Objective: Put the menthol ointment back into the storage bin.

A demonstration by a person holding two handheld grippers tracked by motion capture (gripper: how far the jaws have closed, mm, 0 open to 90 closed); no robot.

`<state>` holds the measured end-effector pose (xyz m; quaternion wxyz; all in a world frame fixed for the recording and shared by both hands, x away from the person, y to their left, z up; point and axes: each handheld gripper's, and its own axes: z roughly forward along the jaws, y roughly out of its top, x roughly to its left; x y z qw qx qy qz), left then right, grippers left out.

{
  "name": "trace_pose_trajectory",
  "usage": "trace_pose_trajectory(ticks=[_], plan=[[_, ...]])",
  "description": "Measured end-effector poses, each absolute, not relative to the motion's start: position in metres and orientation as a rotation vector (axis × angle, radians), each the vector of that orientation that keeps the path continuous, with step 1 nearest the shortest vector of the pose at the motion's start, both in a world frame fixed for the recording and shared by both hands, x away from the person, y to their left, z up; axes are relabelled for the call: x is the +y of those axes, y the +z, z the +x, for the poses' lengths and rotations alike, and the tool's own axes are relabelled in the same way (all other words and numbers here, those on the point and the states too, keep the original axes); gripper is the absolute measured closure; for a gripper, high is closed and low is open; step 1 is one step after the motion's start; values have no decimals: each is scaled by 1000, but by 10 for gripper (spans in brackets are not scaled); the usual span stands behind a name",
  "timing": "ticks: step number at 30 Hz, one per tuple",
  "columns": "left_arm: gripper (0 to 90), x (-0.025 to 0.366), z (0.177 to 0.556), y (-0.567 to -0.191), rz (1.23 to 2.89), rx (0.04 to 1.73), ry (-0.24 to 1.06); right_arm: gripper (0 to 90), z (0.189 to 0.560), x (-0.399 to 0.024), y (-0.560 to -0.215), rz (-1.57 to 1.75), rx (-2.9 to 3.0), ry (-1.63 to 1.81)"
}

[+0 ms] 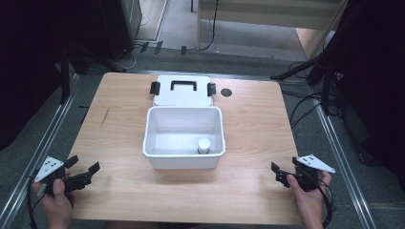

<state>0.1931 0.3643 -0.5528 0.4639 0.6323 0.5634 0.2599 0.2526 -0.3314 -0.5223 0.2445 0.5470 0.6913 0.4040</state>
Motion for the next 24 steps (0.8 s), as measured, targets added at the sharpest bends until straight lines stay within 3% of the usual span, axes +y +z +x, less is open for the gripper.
trace_pose_trajectory(ticks=[12, 24], plan=[[82, 363, 193, -553, 1567, 1383, 634, 131, 229, -359, -543, 1499, 1803, 1161], [82, 364, 194, -553, 1566, 1390, 626, 133, 230, -354, -546, 1470, 1779, 1186]])
